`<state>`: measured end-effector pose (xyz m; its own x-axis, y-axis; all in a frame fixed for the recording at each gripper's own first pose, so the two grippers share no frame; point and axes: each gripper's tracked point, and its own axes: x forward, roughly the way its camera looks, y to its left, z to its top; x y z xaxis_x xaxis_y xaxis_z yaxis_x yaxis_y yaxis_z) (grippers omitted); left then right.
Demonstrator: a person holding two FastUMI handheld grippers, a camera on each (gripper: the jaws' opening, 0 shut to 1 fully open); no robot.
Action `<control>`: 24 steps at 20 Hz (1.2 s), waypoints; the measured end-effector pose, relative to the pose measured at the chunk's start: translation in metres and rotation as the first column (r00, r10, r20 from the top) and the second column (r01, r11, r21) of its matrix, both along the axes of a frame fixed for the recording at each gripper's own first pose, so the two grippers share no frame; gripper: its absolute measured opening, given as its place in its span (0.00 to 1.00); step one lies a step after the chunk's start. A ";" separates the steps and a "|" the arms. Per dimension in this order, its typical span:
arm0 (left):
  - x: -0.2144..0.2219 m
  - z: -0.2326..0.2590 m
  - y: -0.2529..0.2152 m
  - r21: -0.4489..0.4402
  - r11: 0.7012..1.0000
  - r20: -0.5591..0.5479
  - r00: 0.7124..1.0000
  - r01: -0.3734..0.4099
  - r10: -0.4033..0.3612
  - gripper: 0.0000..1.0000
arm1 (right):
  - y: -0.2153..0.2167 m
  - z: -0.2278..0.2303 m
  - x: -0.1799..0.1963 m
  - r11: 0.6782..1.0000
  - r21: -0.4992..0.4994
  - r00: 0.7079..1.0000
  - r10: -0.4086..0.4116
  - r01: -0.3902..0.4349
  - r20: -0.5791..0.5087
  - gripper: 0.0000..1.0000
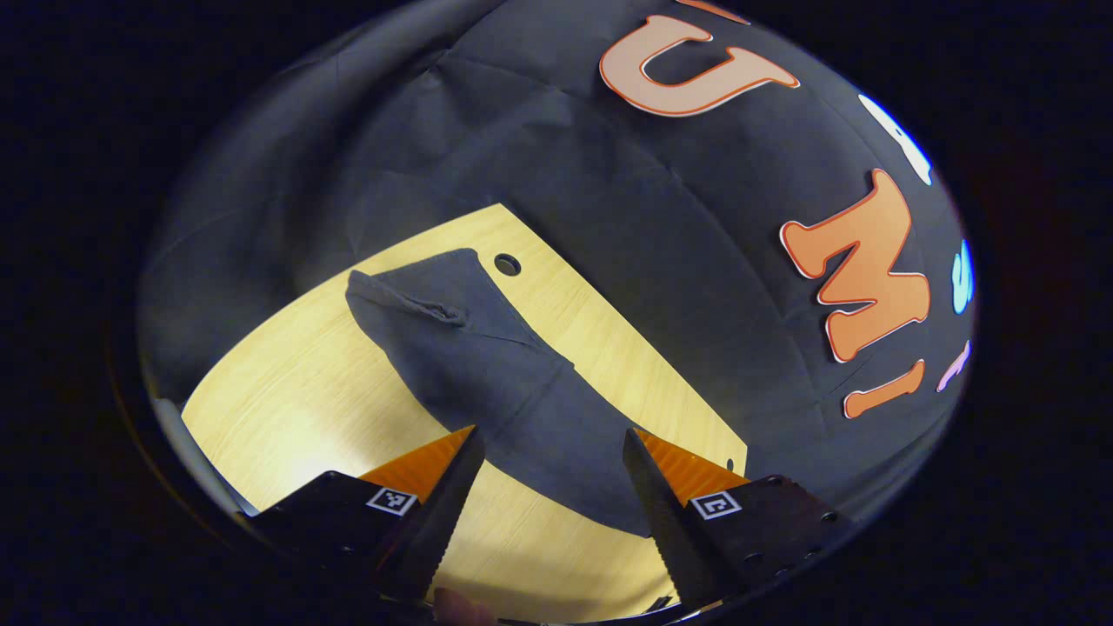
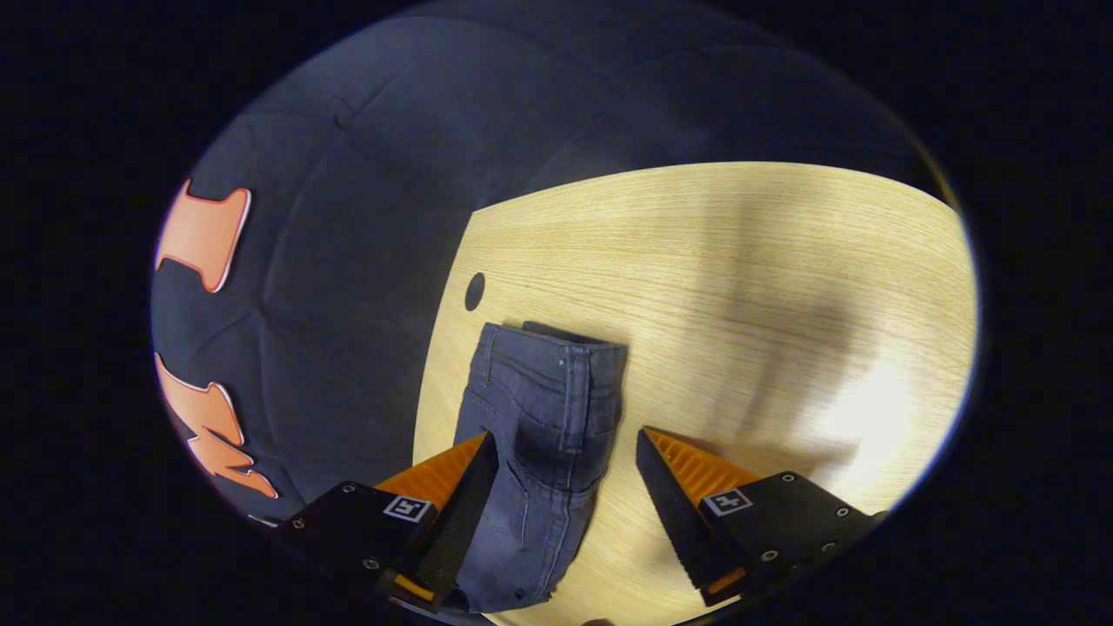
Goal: Grasp the waist and the cuffs of the jeans and fold them to make the two legs overlap; first hold the waist and fold one-third of the jeans toward the cuffs, then hold the cuffs and fold the remaining one-third in the same direction to finish folding.
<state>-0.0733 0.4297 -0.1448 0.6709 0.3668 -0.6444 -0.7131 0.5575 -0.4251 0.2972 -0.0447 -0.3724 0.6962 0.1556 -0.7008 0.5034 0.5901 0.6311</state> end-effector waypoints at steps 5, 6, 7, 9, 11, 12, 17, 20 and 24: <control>-0.009 0.007 -0.002 0.006 1.000 0.015 1.000 0.000 0.000 0.98 | -0.003 -0.013 0.017 0.999 -0.045 0.999 -0.024 0.025 0.036 0.80; -0.011 0.006 -0.003 0.004 1.000 0.015 1.000 0.001 -0.001 0.98 | -0.007 -0.019 0.015 0.997 -0.070 1.000 -0.009 0.011 0.027 0.77; -0.013 0.005 -0.002 0.000 1.000 0.011 1.000 0.001 -0.001 0.98 | -0.004 -0.017 0.018 0.997 -0.072 0.998 -0.005 0.009 0.056 0.54; -0.019 0.005 0.003 0.000 1.000 0.004 1.000 0.000 0.000 0.99 | -0.003 -0.012 0.019 0.989 -0.146 0.999 0.009 -0.002 0.046 0.22; -0.025 0.006 0.011 0.010 1.000 0.001 1.000 -0.003 0.003 0.98 | 0.004 0.016 0.022 0.968 -0.248 0.994 0.064 -0.039 0.094 0.13; -0.030 0.007 0.014 0.012 1.000 0.001 1.000 -0.003 0.003 0.98 | 0.009 0.034 0.023 0.954 -0.293 0.988 0.101 -0.065 0.113 0.13; -0.039 0.007 0.034 -0.018 1.000 0.045 0.999 0.005 -0.004 0.98 | 0.041 0.102 0.020 0.890 -0.435 0.947 0.245 -0.135 0.208 0.13; -0.051 0.004 0.052 -0.022 1.000 0.046 0.999 0.001 0.000 0.98 | 0.058 0.125 0.015 0.855 -0.492 0.911 0.320 -0.161 0.259 0.12; -0.064 0.009 0.077 -0.048 0.999 0.086 0.996 0.000 0.004 0.98 | 0.074 0.152 0.008 0.809 -0.550 0.852 0.424 -0.205 0.307 0.12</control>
<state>-0.1370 0.5069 -0.1363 0.7237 0.3385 -0.6014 -0.6741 0.5333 -0.5110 0.3050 0.0288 -0.2208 0.8989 0.1366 -0.4163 0.0040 0.9475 0.3197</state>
